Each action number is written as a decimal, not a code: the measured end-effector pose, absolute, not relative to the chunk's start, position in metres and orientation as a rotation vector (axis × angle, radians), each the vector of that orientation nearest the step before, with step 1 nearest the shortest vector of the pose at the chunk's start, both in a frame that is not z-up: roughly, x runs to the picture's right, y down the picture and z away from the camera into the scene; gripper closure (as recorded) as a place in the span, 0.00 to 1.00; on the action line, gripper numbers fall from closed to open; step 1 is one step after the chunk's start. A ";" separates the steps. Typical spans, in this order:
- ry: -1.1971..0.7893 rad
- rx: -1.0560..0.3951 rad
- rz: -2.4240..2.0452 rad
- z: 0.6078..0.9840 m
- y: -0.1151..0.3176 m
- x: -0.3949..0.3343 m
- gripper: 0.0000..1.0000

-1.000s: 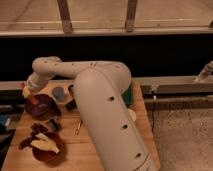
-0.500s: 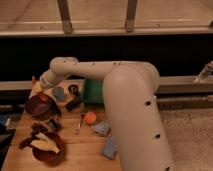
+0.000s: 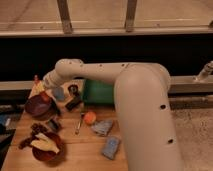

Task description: Place pepper in purple bowl

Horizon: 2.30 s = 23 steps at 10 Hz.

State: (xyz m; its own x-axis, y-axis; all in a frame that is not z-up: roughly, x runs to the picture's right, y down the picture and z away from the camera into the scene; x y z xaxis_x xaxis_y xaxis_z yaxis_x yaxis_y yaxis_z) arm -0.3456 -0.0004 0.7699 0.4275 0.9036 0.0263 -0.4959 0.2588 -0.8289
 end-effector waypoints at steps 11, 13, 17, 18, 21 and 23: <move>-0.445 -1.062 0.812 0.824 0.049 -0.488 1.00; -0.432 -1.066 0.815 0.831 0.051 -0.494 0.91; -0.414 -1.016 0.896 0.826 0.055 -0.447 0.67; -0.411 -1.000 0.921 0.823 0.055 -0.431 0.67; -0.398 -0.989 0.958 0.821 0.057 -0.411 0.67; -0.401 -0.994 0.957 0.822 0.055 -0.419 0.56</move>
State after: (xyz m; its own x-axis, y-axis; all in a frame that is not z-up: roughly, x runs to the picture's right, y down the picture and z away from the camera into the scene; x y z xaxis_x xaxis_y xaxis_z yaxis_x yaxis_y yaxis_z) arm -0.4191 0.0550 0.8223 0.5485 0.8271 -0.1225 -0.4929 0.2016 -0.8464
